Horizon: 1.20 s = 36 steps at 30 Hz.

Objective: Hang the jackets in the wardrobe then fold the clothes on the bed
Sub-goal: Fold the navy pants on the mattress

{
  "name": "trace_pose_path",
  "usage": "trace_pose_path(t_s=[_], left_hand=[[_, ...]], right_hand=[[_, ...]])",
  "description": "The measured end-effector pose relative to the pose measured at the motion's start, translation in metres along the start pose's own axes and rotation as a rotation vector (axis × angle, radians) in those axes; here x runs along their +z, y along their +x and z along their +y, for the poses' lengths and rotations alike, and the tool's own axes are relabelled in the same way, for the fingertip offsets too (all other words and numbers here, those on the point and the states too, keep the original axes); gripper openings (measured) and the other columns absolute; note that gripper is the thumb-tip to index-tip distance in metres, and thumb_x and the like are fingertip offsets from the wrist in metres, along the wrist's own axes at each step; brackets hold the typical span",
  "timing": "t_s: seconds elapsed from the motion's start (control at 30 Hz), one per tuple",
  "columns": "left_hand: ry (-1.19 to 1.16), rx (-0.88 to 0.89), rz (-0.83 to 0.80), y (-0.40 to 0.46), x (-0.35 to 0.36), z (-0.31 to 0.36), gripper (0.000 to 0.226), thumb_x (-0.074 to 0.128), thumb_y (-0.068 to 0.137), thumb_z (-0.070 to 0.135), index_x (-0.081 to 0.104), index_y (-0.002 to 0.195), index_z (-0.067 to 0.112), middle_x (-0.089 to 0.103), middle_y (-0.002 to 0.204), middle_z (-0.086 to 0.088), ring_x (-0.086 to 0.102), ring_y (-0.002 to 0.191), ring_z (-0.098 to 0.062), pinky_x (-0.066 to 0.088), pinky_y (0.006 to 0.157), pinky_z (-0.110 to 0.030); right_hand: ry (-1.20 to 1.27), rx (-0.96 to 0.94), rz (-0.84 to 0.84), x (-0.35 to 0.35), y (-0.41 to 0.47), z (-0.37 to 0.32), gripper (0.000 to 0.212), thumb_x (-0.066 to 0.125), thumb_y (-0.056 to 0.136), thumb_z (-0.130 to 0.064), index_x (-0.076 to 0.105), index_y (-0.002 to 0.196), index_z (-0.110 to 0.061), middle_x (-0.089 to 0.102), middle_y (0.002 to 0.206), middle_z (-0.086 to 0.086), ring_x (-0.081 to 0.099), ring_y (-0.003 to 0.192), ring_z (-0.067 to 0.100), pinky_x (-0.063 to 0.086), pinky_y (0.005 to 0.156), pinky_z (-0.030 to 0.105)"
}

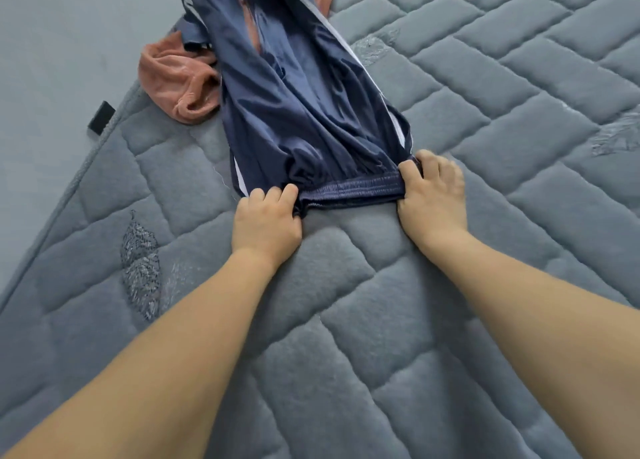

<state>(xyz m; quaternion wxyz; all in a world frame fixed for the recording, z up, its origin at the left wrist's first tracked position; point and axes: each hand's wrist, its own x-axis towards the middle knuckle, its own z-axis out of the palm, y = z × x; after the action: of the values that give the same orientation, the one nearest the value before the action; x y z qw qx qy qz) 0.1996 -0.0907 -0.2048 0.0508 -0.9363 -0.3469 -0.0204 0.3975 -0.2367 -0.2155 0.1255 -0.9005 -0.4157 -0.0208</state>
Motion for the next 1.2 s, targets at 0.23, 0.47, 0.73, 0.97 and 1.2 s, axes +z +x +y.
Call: trace_pose_path(t_s=[0.23, 0.47, 0.73, 0.97, 1.2], left_hand=[[-0.009, 0.004, -0.172, -0.104, -0.029, 0.080, 0.046, 0.048, 0.085, 0.032, 0.049, 0.127, 0.014, 0.062, 0.104, -0.006, 0.053, 0.090, -0.031, 0.038, 0.074, -0.038], [-0.030, 0.031, -0.531, -0.173, -0.066, 0.158, 0.047, 0.046, 0.086, 0.033, 0.031, 0.127, 0.018, 0.060, 0.106, -0.009, 0.059, 0.092, -0.035, 0.033, 0.064, -0.036], [0.140, 0.042, -0.801, -0.203, -0.089, 0.207, 0.057, 0.057, 0.081, 0.021, 0.028, 0.130, 0.014, 0.047, 0.118, -0.018, 0.055, 0.101, -0.036, 0.055, 0.081, -0.045], [0.234, -0.023, -0.857, -0.192, -0.087, 0.222, 0.064, 0.057, 0.083, 0.022, 0.021, 0.135, 0.016, 0.048, 0.117, -0.017, 0.056, 0.096, -0.032, 0.059, 0.066, -0.046], [0.325, -0.015, -0.922, -0.197, -0.101, 0.232, 0.054, 0.053, 0.085, 0.018, 0.027, 0.132, 0.013, 0.050, 0.123, -0.014, 0.061, 0.102, -0.035, 0.058, 0.076, -0.048]], right_hand=[[-0.006, 0.032, -0.056, -0.033, -0.098, 0.053, 0.041, 0.050, 0.085, -0.003, 0.048, 0.124, -0.016, 0.035, 0.146, 0.007, 0.022, 0.142, 0.030, 0.010, 0.117, 0.051], [-0.015, 0.034, -0.076, -0.073, -0.204, 0.112, 0.035, 0.060, 0.082, 0.000, 0.059, 0.116, -0.009, 0.048, 0.139, 0.017, 0.039, 0.135, 0.038, 0.027, 0.110, 0.059], [-0.191, 0.047, -0.349, -0.094, -0.242, 0.132, 0.057, 0.030, 0.094, -0.013, 0.021, 0.150, -0.023, 0.003, 0.161, 0.009, 0.000, 0.149, 0.029, 0.002, 0.116, 0.054], [-0.299, -0.031, -0.408, -0.086, -0.237, 0.136, 0.067, 0.019, 0.094, -0.014, -0.014, 0.152, -0.011, -0.001, 0.160, 0.019, -0.001, 0.148, 0.037, 0.003, 0.119, 0.050], [-0.285, -0.136, -0.463, -0.097, -0.231, 0.143, 0.062, 0.022, 0.099, -0.016, -0.007, 0.153, -0.009, 0.003, 0.159, 0.024, 0.005, 0.147, 0.041, 0.007, 0.120, 0.051]])
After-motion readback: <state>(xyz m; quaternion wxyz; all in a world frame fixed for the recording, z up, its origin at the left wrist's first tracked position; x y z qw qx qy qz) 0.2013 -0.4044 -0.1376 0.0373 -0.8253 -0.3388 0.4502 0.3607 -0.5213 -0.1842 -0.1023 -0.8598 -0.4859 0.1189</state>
